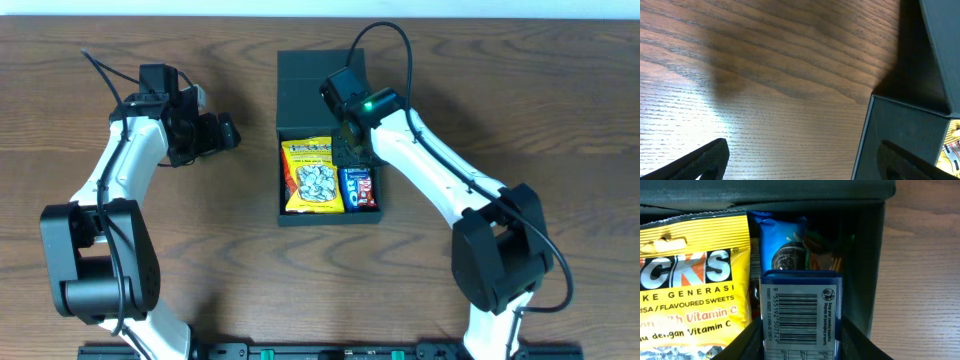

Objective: Pack container
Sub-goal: 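Lower the small blue box into the black box and release, then raise both grippers to the back edge of the box lid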

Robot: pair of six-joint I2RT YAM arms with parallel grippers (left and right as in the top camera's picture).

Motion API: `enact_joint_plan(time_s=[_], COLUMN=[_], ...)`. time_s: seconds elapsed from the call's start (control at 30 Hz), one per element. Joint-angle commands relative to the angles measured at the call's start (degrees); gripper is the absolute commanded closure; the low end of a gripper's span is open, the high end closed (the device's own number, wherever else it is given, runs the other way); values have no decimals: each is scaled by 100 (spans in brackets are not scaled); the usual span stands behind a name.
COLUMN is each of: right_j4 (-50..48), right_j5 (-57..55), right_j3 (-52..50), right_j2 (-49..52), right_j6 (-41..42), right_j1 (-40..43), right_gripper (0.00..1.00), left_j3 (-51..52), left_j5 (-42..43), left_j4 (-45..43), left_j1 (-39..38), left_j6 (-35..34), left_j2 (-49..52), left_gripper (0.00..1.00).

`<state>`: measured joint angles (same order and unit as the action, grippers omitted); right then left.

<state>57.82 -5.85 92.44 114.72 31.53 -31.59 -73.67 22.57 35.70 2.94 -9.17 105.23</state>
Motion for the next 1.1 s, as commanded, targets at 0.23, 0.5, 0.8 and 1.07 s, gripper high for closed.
enact_joint_plan(time_s=[0.23,0.5,0.8,1.07], right_j4=[-195,-212,-118,-975], right_j5=[308,310,280,-354], right_j3=[-249,-256,118,678], right_j2=[70,68,-90,-573], right_j6=[133,-37,-337,-739], right_j1=[-68,-74,0,807], right_gripper=[98,33,32,65], left_j3=[0,0,0,0], left_j5=[39,39,208,549], left_j4=[-24,-46,-223,-1329], left_j1=[2,2,-44,-227], left_j6=[39,39,188,-745], left_j2=[42,42,39,42], left_gripper=[5,5,3,71])
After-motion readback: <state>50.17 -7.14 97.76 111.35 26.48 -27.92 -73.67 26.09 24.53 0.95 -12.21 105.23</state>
